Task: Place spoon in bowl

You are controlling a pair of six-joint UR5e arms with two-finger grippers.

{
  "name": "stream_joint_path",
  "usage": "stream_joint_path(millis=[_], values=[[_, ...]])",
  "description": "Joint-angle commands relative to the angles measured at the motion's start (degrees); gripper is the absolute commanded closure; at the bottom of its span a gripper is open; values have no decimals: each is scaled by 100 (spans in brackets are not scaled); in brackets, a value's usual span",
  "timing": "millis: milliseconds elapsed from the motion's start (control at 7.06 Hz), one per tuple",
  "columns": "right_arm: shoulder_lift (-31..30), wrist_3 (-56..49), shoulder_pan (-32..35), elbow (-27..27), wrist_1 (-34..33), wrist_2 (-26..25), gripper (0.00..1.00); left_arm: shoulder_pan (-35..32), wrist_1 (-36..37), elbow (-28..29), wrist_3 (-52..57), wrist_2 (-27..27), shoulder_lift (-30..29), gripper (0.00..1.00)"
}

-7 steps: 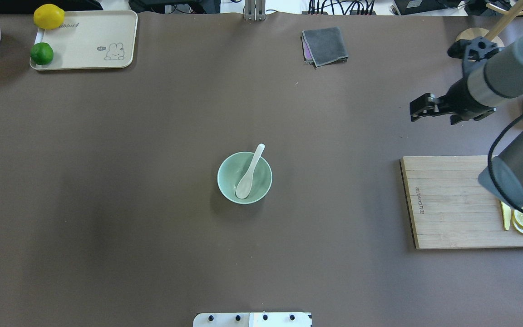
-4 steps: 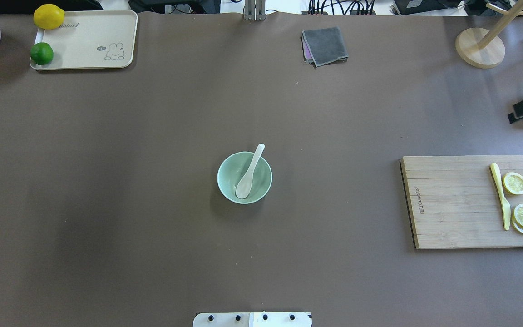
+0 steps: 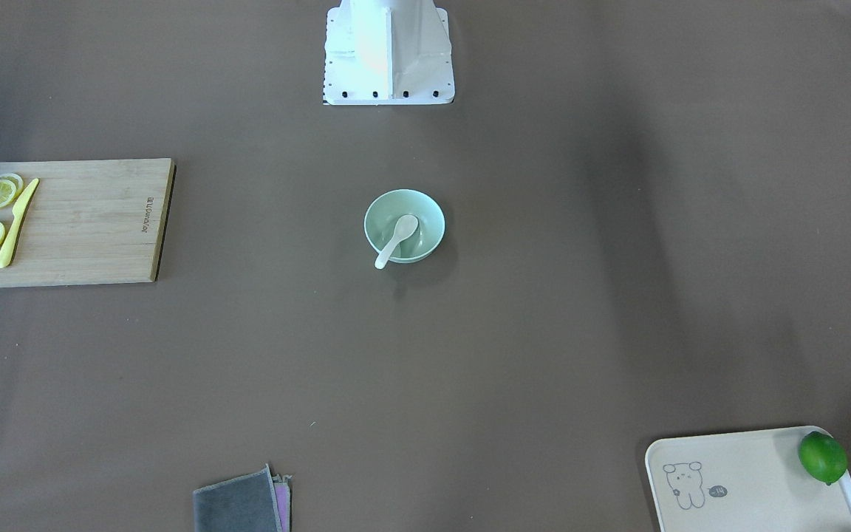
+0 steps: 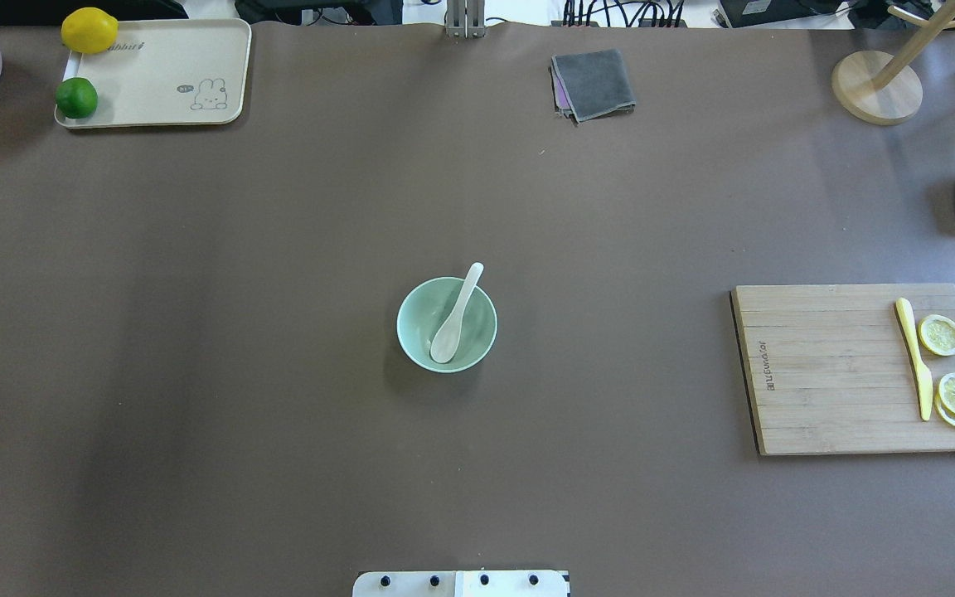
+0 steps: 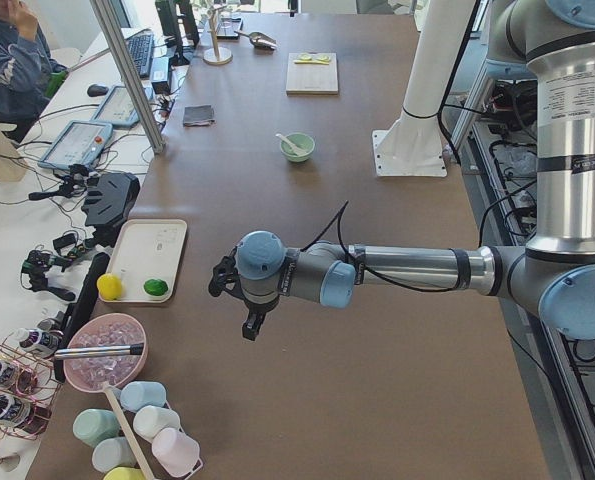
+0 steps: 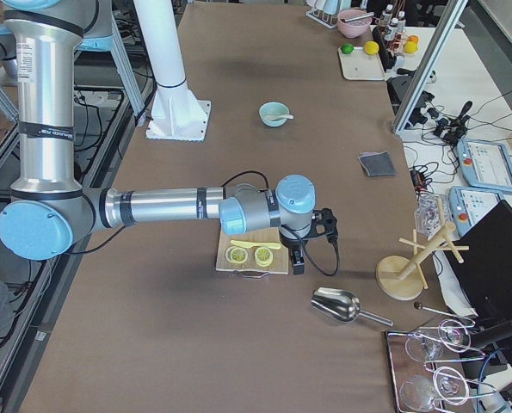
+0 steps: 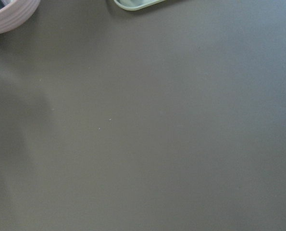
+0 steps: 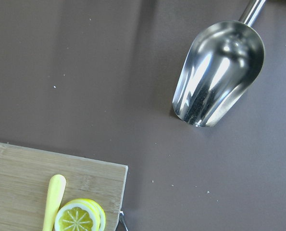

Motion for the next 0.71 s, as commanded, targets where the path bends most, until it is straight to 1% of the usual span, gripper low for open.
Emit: stream_joint_path(millis=[0, 142, 283, 425, 566], values=[[-81, -86, 45, -55, 72, 35, 0, -60, 361, -38, 4, 104, -72, 3], [-90, -69, 45, -99, 64, 122, 0, -60, 573, -116, 4, 304, -28, 3], [-64, -78, 45, -73, 38, 175, 0, -25, 1054, -169, 21, 367, -37, 3], [-55, -78, 45, -99, 11, 124, 0, 2, 1372, -248, 65, 881, -54, 3], [-63, -86, 45, -90, -6, 123, 0, 2, 1593, -292, 65, 991, -46, 3]])
